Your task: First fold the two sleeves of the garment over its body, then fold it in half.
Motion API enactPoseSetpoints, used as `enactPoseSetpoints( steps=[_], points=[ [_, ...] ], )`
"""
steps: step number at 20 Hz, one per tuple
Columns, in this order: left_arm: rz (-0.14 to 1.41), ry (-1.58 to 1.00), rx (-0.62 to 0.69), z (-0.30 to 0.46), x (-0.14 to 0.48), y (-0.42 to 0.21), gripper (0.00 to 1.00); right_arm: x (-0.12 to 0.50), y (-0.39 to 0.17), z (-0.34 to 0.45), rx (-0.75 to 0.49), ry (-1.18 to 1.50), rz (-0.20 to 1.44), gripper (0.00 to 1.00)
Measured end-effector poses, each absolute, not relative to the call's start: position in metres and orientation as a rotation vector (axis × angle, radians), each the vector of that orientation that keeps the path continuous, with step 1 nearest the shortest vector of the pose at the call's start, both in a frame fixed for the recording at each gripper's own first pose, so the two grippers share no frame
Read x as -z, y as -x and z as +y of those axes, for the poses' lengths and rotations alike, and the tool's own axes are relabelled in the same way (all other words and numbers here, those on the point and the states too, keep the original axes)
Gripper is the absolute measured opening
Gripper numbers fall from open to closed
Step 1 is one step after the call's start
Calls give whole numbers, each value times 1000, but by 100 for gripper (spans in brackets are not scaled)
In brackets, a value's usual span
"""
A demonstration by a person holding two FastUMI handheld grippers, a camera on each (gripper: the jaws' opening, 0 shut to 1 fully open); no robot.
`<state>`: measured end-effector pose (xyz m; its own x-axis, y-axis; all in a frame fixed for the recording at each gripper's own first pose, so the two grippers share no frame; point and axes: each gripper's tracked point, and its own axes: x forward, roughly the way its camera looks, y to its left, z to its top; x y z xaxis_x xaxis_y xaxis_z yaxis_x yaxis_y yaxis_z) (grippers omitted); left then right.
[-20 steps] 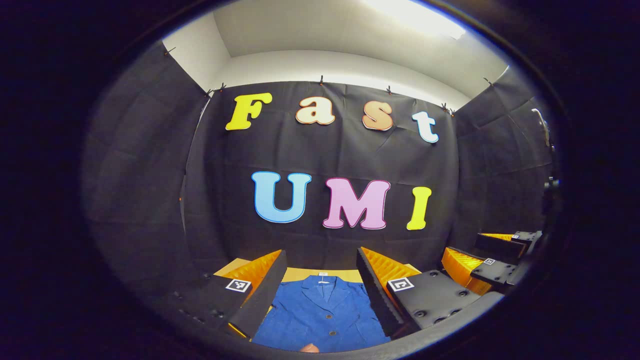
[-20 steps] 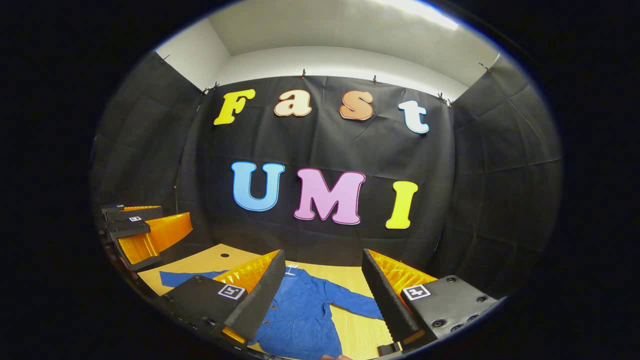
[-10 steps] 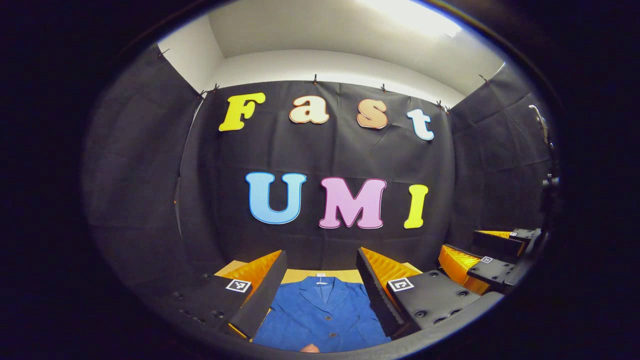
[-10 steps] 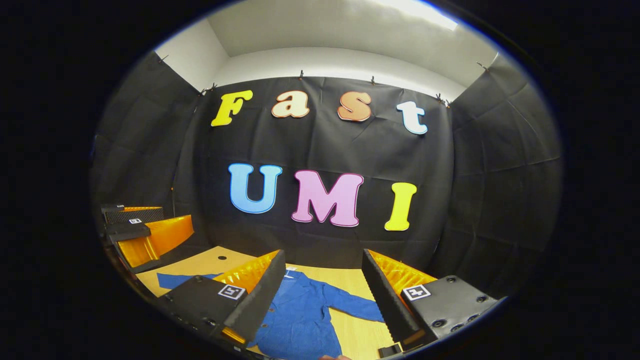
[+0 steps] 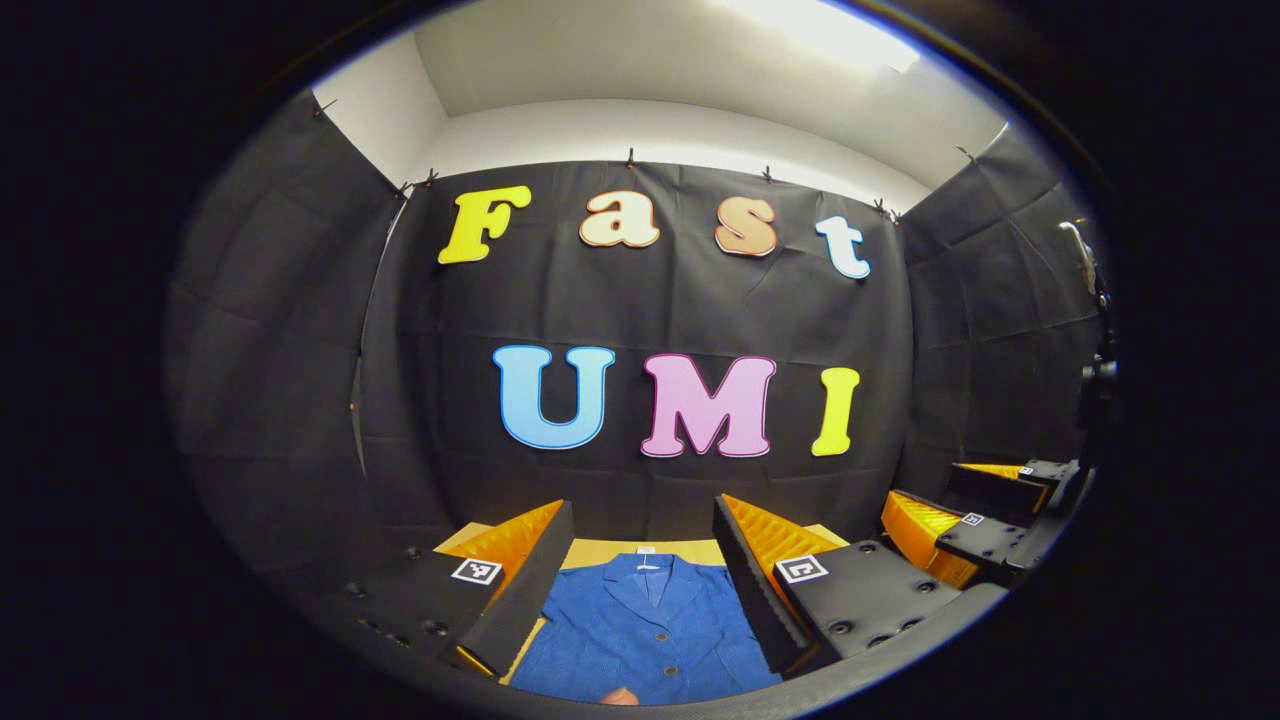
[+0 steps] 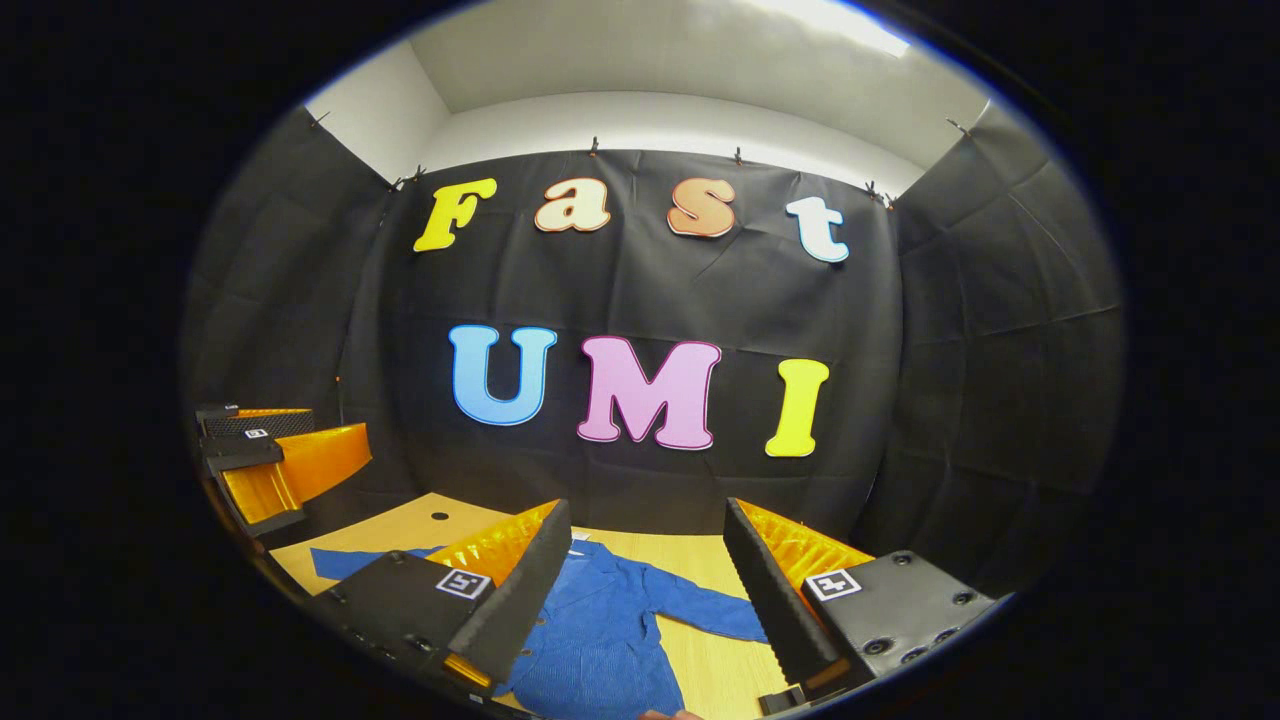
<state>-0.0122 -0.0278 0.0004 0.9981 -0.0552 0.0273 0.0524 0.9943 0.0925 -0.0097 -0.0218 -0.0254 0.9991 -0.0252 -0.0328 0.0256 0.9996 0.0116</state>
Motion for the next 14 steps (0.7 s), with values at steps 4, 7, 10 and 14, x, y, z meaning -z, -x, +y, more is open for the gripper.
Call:
enactPoseSetpoints(
  steps=[4, 7, 10, 14],
  points=[
    [-27, -94, 67, -30, 2, 10, 81, 28, 7, -27, 37, -11, 34, 93],
    [-31, -93, 67, -28, 0, 9, 82, 26, 6, -30, 49, -15, 28, 93],
    [-28, -86, 73, -30, 2, 7, 82, 23, 5, -31, 51, -19, 15, 93],
    [-23, -92, 70, -28, 6, 9, 82, 26, 1, -30, 46, -23, 22, 93]
  ],
)
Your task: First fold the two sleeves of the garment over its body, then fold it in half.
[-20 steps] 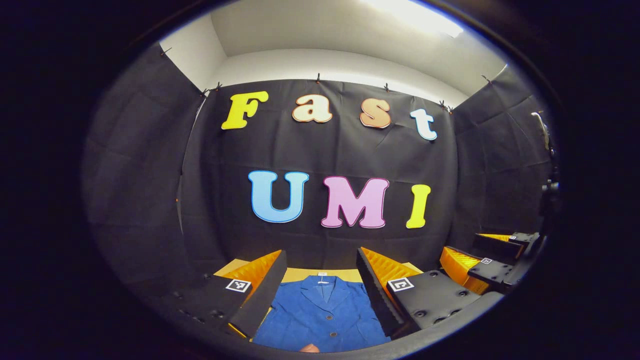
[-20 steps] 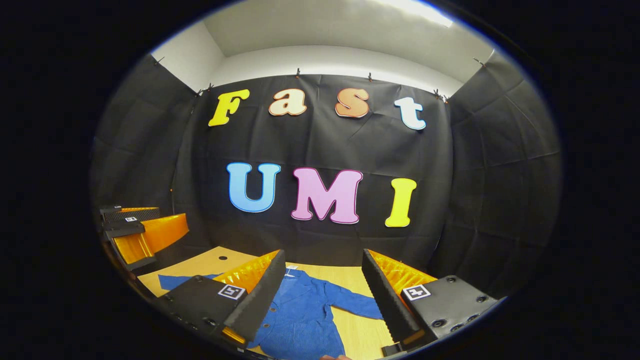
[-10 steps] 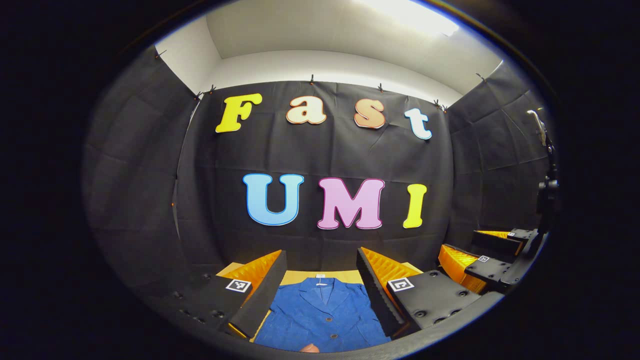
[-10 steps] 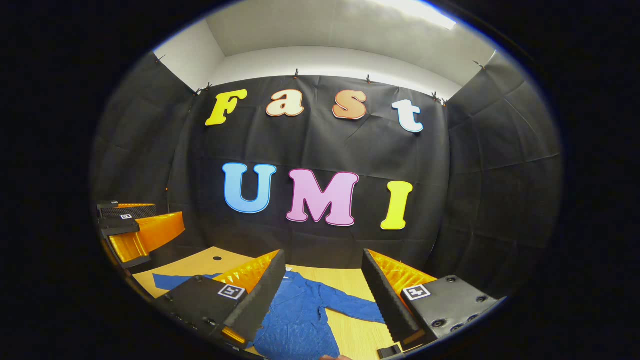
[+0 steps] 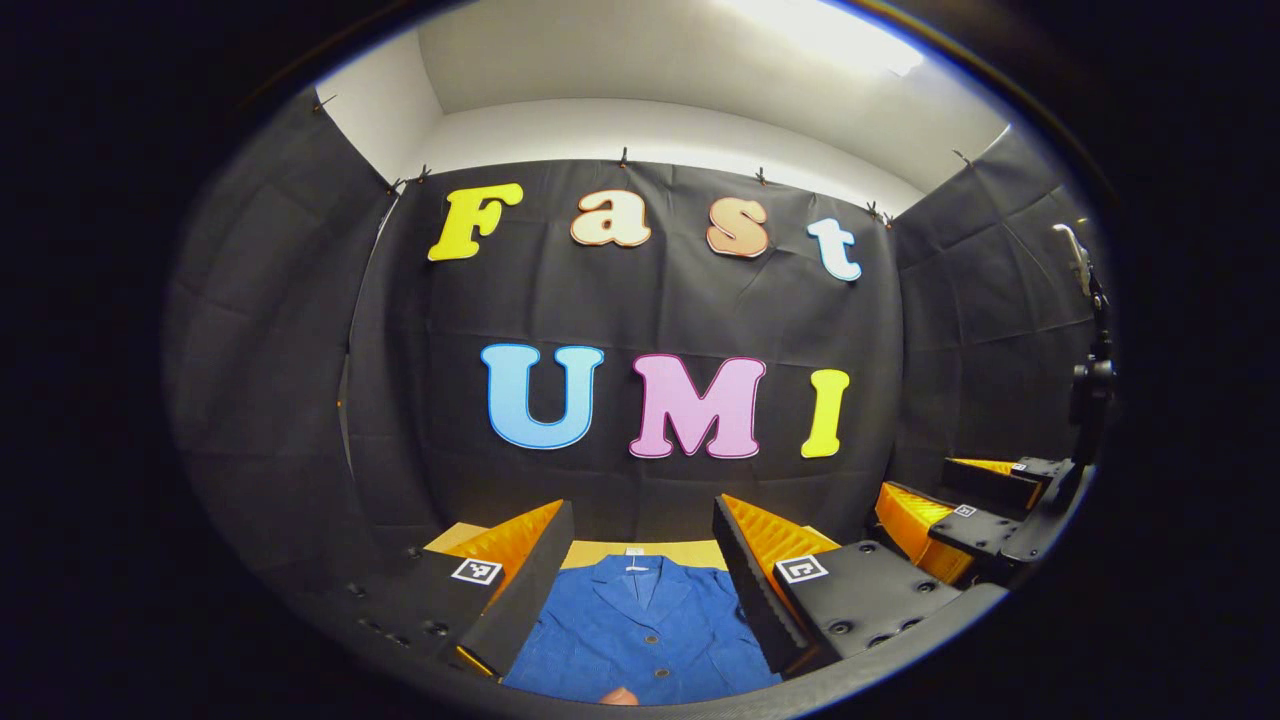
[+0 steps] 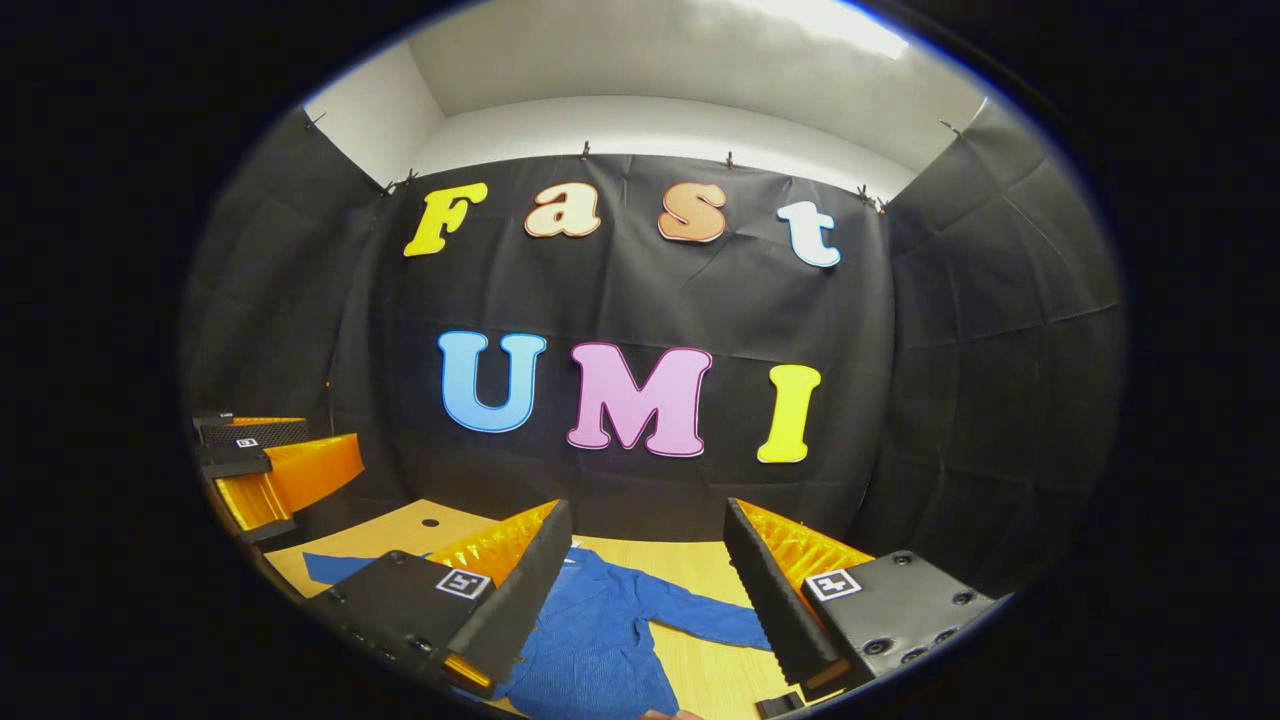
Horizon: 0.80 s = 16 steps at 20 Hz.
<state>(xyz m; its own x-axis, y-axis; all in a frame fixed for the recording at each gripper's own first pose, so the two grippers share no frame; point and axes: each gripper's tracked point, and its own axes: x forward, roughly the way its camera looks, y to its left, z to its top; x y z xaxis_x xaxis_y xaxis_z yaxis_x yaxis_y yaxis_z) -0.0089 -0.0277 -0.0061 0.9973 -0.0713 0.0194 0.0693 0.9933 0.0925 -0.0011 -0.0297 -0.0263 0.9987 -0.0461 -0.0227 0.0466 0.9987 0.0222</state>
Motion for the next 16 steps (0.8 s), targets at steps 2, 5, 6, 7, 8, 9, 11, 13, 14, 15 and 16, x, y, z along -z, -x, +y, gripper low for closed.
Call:
enactPoseSetpoints(
  steps=[2, 5, 6, 7, 8, 9, 11, 13, 14, 15, 16],
  points=[
    [-15, -99, 60, -24, 10, 8, 82, 29, 1, -31, 48, -26, 28, 93],
    [-10, -91, 51, -19, 9, 7, 82, 27, -2, -32, 49, -25, 23, 93],
    [-11, -86, 48, -19, 9, 6, 82, 29, -2, -32, 47, -24, 24, 93],
    [-11, -83, 44, -17, 8, 5, 82, 30, -3, -32, 45, -24, 24, 93],
    [-10, -82, 39, -16, 9, 5, 82, 31, -4, -31, 42, -23, 25, 93],
    [-12, -83, 33, -14, 8, 6, 82, 32, -5, -31, 40, -23, 25, 93],
    [-15, -95, 16, -8, 9, 7, 82, 33, -8, -31, 33, -26, 23, 93],
    [-18, -115, -6, -3, 10, 8, 82, 28, -10, -29, 27, -47, -2, 93],
    [-22, -119, -15, -2, 9, 9, 82, 26, -10, -26, 21, -54, -11, 98],
    [-25, -118, -19, -2, 8, 9, 82, 25, -11, -23, 12, -51, -13, 93],
    [-29, -111, -25, -1, 8, 11, 80, 27, -12, -19, 1, -43, -14, 93]
  ],
)
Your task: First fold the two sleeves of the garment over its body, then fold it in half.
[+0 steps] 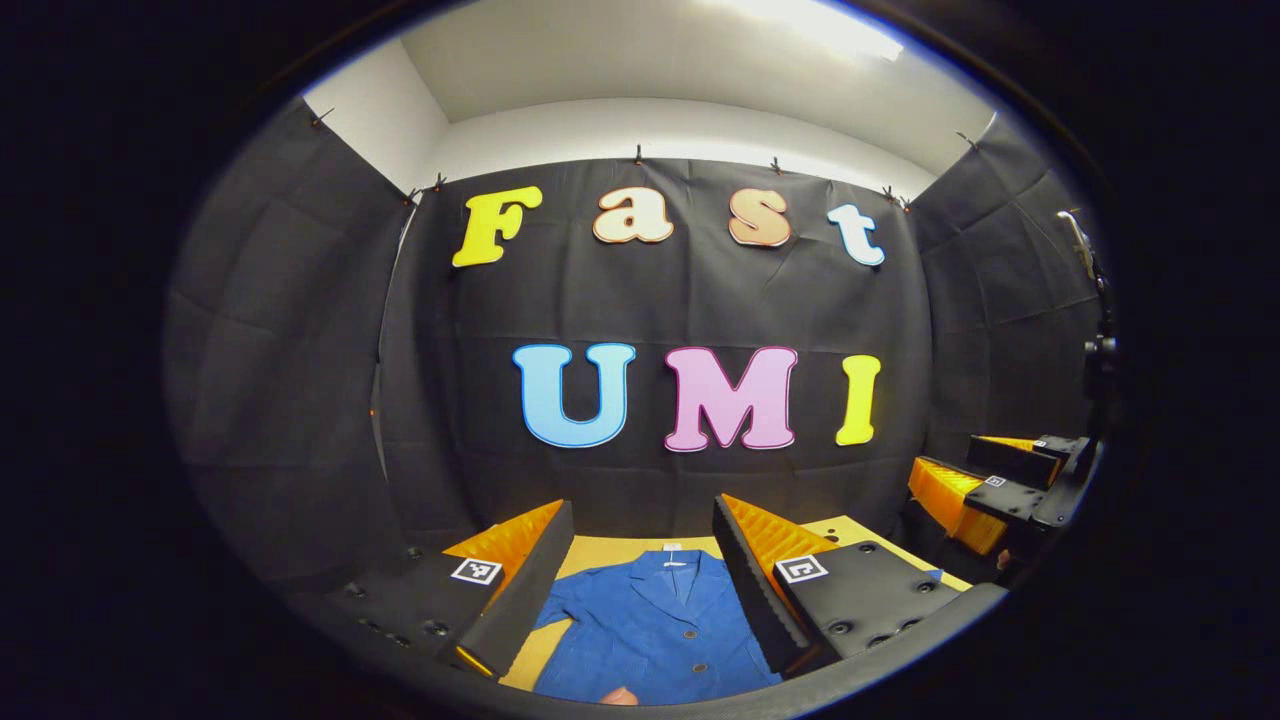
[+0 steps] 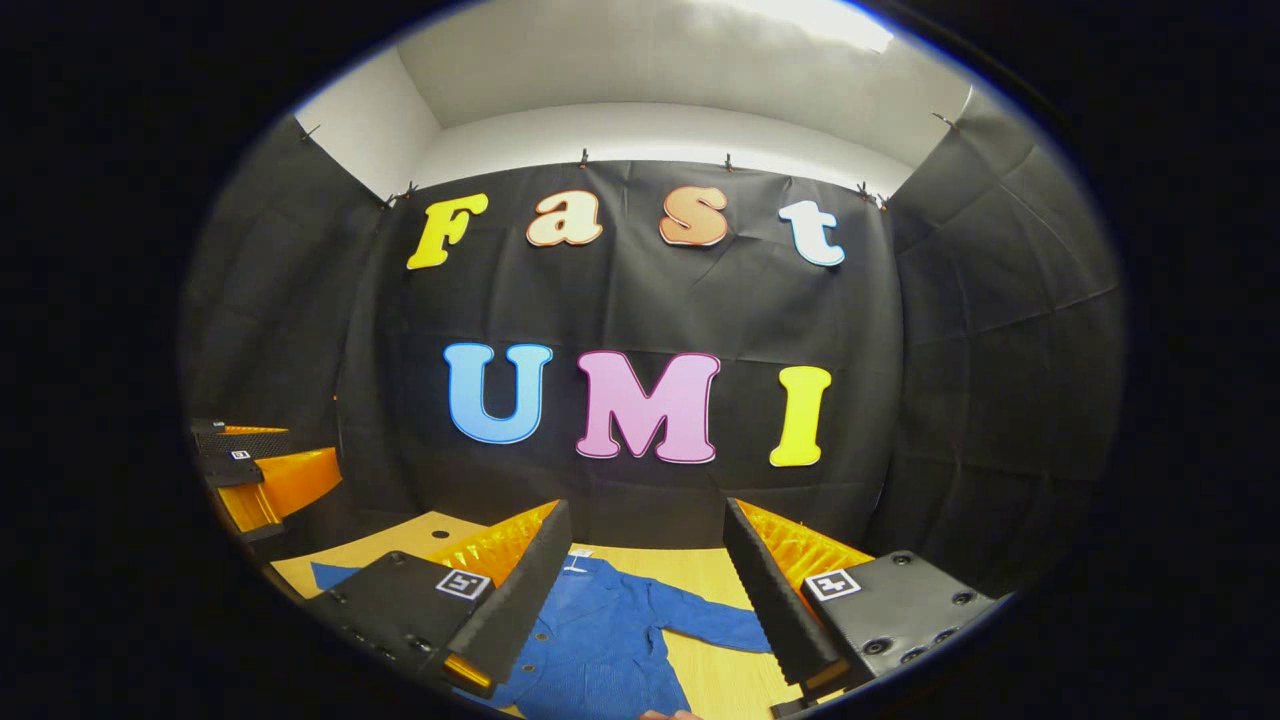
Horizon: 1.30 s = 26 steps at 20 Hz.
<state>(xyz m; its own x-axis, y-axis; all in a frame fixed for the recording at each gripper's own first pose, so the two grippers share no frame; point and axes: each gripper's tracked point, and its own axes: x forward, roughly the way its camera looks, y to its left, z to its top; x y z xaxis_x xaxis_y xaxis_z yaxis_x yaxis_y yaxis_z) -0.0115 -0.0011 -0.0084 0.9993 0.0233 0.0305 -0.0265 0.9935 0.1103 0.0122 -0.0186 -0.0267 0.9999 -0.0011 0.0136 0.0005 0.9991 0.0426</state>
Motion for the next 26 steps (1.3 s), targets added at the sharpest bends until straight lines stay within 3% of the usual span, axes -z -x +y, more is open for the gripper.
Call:
enactPoseSetpoints(
  steps=[3, 4, 6, 10, 26],
  points=[
    [-27, -71, -29, 1, 11, 18, 82, 26, -18, -3, -35, -28, -5, 93],
    [-22, -69, -35, 3, 13, 21, 81, 24, -18, 1, -45, -31, -5, 98],
    [-21, -78, -56, 10, 15, 25, 80, 21, -19, 9, -60, -36, -13, 93],
    [-25, -97, -73, 18, 13, 30, 83, 25, -19, 18, -77, -22, -4, 93],
    [-34, -63, -65, 30, 15, 23, 80, 39, -35, -19, 8, 29, 26, 93]
  ],
)
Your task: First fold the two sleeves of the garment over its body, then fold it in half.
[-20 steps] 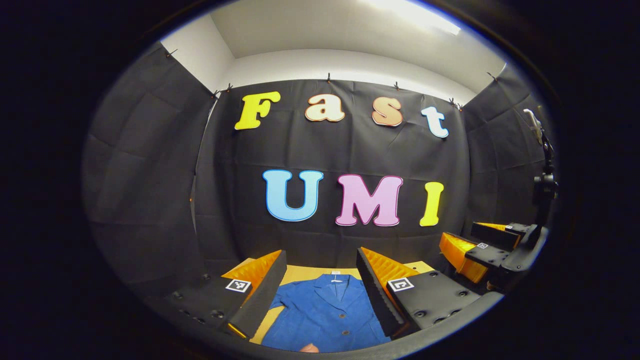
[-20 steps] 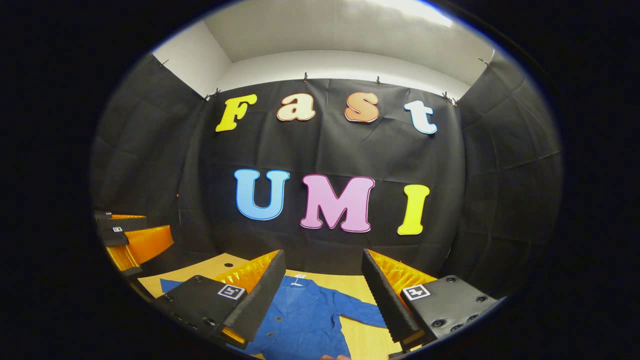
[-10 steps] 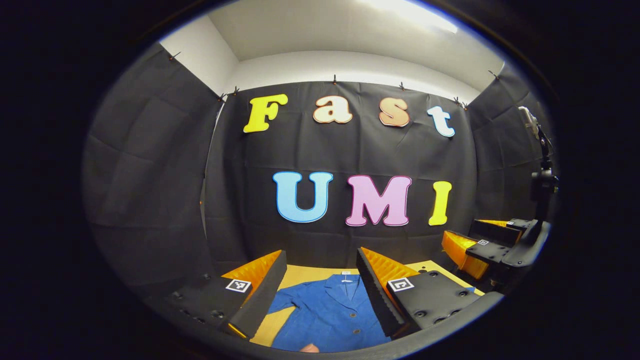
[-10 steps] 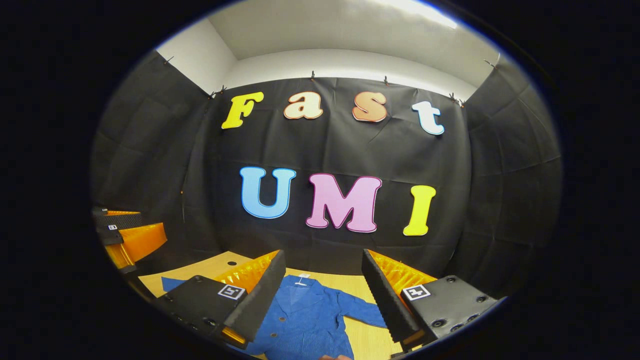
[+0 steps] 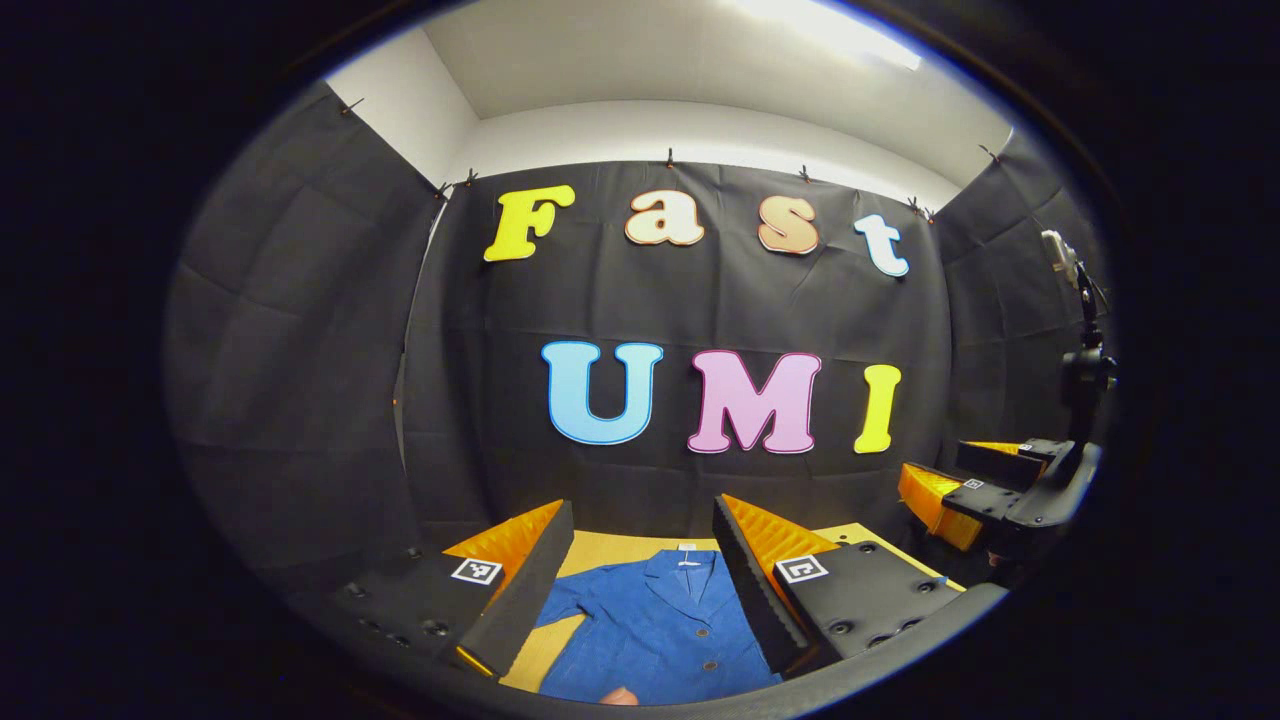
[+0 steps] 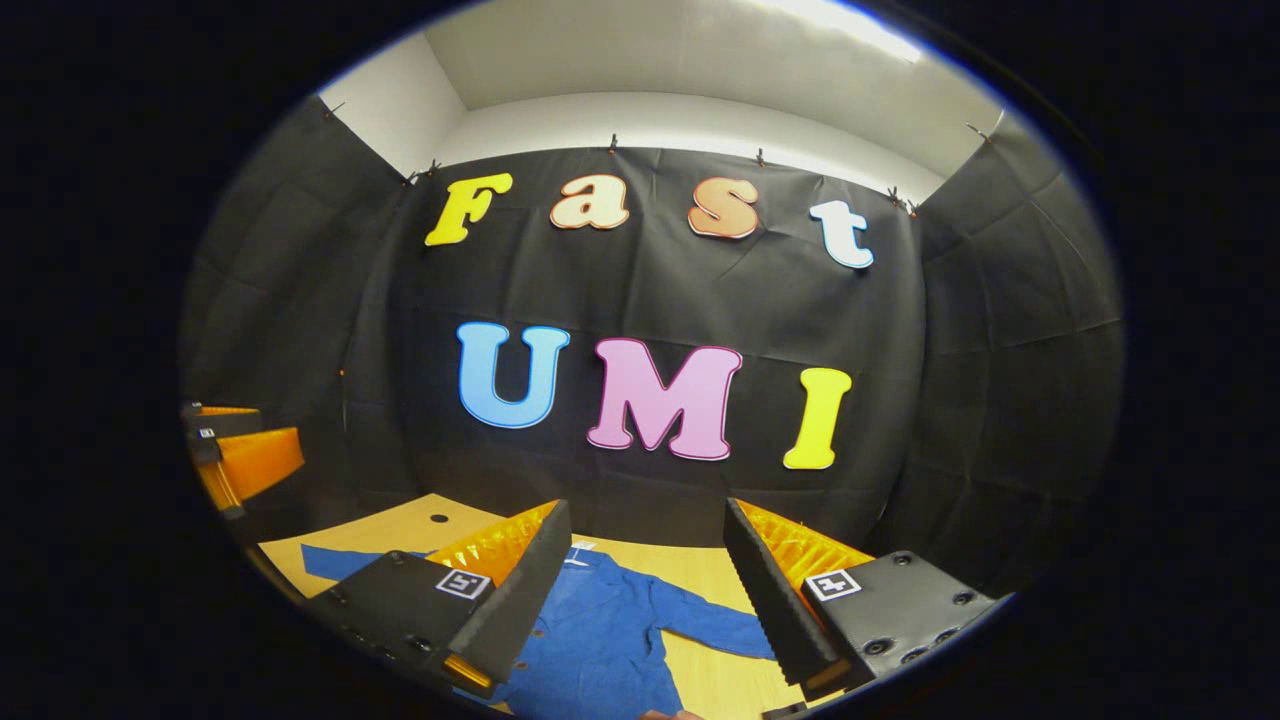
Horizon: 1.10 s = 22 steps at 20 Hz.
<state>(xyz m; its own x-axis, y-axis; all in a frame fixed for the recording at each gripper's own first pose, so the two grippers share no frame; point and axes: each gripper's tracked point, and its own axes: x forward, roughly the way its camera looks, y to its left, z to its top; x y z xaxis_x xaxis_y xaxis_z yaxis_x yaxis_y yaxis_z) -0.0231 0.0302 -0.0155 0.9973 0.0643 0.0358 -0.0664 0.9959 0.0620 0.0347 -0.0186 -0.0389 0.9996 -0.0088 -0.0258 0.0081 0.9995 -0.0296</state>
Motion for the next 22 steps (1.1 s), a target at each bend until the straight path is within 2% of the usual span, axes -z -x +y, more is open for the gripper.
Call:
enactPoseSetpoints(
  steps=[5, 8, 9, 10, 15, 22],
  points=[
    [-2, -55, -27, 22, 37, 6, 81, 56, -46, -71, 80, 70, 37, 93],
    [29, -68, -46, 17, 51, -17, 82, 83, -59, -109, 98, 81, 62, 93],
    [33, -67, -51, 12, 50, -23, 83, 102, -66, -125, 102, 74, 86, 93],
    [30, -62, -50, 6, 50, -28, 83, 129, -71, -145, 119, 54, 139, 98],
    [34, -54, -53, -21, 41, -58, 82, 268, -78, -261, 289, -44, 403, 98],
    [60, -90, -47, -77, 45, -90, 82, 421, -73, -334, 359, -91, 711, 99]
  ],
)
